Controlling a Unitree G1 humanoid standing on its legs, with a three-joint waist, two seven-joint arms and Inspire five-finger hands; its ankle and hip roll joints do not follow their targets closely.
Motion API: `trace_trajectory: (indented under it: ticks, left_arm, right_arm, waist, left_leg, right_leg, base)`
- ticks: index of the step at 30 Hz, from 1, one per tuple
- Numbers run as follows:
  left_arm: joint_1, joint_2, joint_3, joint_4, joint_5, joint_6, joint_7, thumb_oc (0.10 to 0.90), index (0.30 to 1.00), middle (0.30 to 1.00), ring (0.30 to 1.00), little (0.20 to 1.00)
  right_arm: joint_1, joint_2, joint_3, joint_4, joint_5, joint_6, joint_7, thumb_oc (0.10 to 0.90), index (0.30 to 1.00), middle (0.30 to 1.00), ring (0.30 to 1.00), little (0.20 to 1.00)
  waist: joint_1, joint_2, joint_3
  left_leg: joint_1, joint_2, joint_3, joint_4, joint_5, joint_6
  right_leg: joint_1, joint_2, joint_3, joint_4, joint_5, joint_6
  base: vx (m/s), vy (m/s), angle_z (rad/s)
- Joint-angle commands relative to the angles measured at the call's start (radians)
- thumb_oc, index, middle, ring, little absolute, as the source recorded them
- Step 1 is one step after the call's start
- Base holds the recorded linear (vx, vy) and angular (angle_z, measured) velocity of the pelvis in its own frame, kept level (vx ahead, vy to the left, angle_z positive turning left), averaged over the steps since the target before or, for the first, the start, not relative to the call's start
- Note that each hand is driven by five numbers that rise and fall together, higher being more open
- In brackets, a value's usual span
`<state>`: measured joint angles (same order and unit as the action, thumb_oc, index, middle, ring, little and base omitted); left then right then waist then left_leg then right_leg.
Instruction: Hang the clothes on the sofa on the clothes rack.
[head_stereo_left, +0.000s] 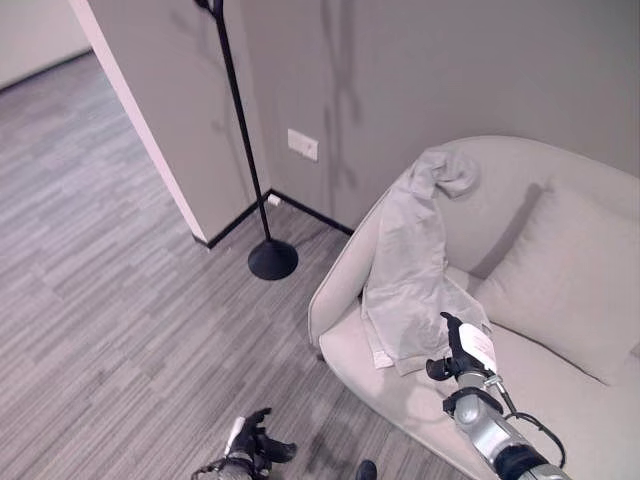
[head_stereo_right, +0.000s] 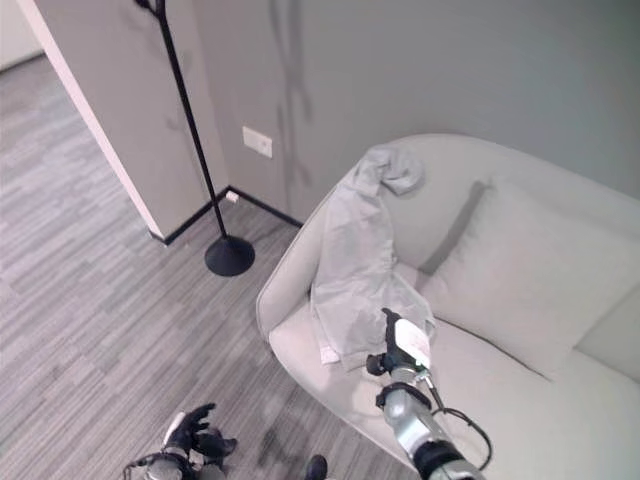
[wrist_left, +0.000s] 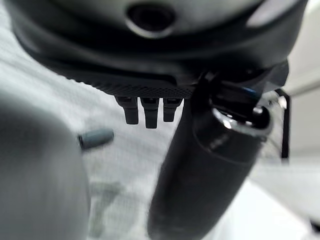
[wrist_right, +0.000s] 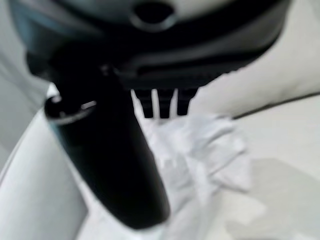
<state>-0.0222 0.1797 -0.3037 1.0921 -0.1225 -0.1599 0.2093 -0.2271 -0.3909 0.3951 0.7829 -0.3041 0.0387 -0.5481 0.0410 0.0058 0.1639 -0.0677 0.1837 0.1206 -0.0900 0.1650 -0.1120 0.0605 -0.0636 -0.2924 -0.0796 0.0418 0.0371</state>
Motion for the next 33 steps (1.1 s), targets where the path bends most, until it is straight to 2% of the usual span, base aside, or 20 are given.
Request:
trace_trajectory:
  ticks: [1,4,8,12,17,21,23,26,32,33]
  left_arm:
    - [0.015,0.032,-0.05,0.024,-0.025,-0.047,0.045,0.8,0.9,0.9,0.9,0.9]
    - [-0.016,0.039,-0.059,0.016,-0.054,-0.065,0.072,0.8,0.9,0.9,0.9,0.9]
    - [-0.04,0.043,-0.091,-0.012,-0.059,-0.083,0.087,0.8,0.9,0.9,0.9,0.9]
    - [-0.074,0.035,-0.165,-0.028,-0.001,-0.087,0.095,0.8,0.9,0.9,0.9,0.9]
    - [-0.099,0.024,-0.213,-0.051,0.048,-0.089,0.099,0.8,0.9,0.9,0.9,0.9]
    - [-0.112,0.016,-0.209,-0.051,0.057,-0.081,0.108,0.8,0.9,0.9,0.9,0.9]
    - [-0.114,0.016,-0.206,-0.053,0.061,-0.081,0.116,0.8,0.9,0.9,0.9,0.9]
    - [-0.121,0.027,-0.206,-0.073,0.056,-0.089,0.126,0.8,0.9,0.9,0.9,0.9]
    - [-0.132,0.051,-0.23,-0.12,0.035,-0.103,0.134,0.8,0.9,0.9,0.9,0.9]
    - [-0.132,0.051,-0.23,-0.12,0.035,-0.103,0.134,0.8,0.9,0.9,0.9,0.9]
  right_arm:
    - [-0.217,-0.006,-0.045,0.023,-0.003,-0.02,-0.114,0.8,0.9,0.9,0.9,0.9]
    - [-0.323,-0.013,-0.05,0.091,0.008,0.006,-0.18,0.8,0.9,0.9,0.9,0.9]
    - [-0.397,-0.031,-0.059,0.16,0.019,0.019,-0.234,0.8,0.9,0.9,0.9,0.9]
    - [-0.443,-0.064,-0.088,0.158,0.013,0.036,-0.302,0.8,0.9,0.9,0.9,0.9]
    - [-0.44,-0.092,-0.131,0.073,-0.014,0.053,-0.355,0.8,0.9,0.9,0.9,0.9]
    - [-0.398,-0.105,-0.174,-0.049,-0.046,0.073,-0.385,0.8,0.9,0.9,0.9,0.9]
    - [-0.386,-0.11,-0.182,-0.057,-0.063,0.086,-0.393,0.8,0.9,0.9,0.9,0.9]
    - [-0.409,-0.104,-0.195,-0.003,-0.03,0.086,-0.406,0.8,0.9,0.9,0.9,0.9]
    - [-0.495,-0.098,-0.151,0.229,0.061,0.079,-0.385,0.8,0.9,0.9,0.9,0.9]
    - [-0.496,-0.098,-0.15,0.231,0.062,0.078,-0.385,0.8,0.9,0.9,0.9,0.9]
  waist:
    - [0.053,-0.013,0.02]
    - [0.067,-0.012,0.062]
    - [0.078,-0.005,0.085]
    - [0.073,0.01,0.107]
    - [0.057,0.026,0.118]
    - [0.041,0.03,0.127]
    - [0.037,0.032,0.132]
    - [0.037,0.043,0.144]
    - [0.05,0.087,0.179]
    - [0.05,0.088,0.179]
  left_leg:
    - [-0.041,0.021,0.012,0.065,-0.116,-0.001]
    - [-0.095,0.006,0.016,0.061,-0.107,0.004]
    - [-0.151,0.009,0.005,0.058,-0.083,-0.001]
    - [-0.181,0.019,-0.001,0.029,-0.053,-0.013]
    - [-0.207,0.027,-0.006,0.011,-0.041,-0.022]
    - [-0.213,0.032,-0.005,0.01,-0.042,-0.024]
    - [-0.217,0.032,-0.005,0.011,-0.043,-0.024]
    - [-0.23,0.031,-0.009,0.011,-0.039,-0.027]
    - [-0.264,0.019,-0.016,0.006,-0.031,-0.031]
    - [-0.264,0.019,-0.016,0.006,-0.031,-0.031]
  right_leg:
    - [-0.07,-0.171,0.05,0.028,-0.014,0.116]
    - [-0.128,-0.197,0.045,0.014,0.025,0.129]
    - [-0.18,-0.202,0.043,0.013,0.043,0.129]
    - [-0.218,-0.201,0.039,0.014,0.05,0.132]
    - [-0.255,-0.194,0.045,0.015,0.052,0.134]
    - [-0.273,-0.192,0.051,0.022,0.051,0.133]
    - [-0.279,-0.192,0.054,0.024,0.051,0.133]
    - [-0.292,-0.194,0.054,0.026,0.052,0.134]
    - [-0.332,-0.202,0.057,0.031,0.059,0.139]
    - [-0.332,-0.202,0.057,0.031,0.059,0.139]
  base:
    - [-0.09,0.109,-0.02]
    - [-0.1,0.068,0.05]
    - [-0.04,-0.008,0.06]
    - [0.0,-0.01,0.02]
    - [0.01,-0.016,0.0]
    - [0.02,-0.013,-0.04]
    - [0.01,-0.011,-0.02]
    - [0.0,0.0,0.0]
    - [0.0,0.0,0.0]
    - [0.0,0.0,0.0]
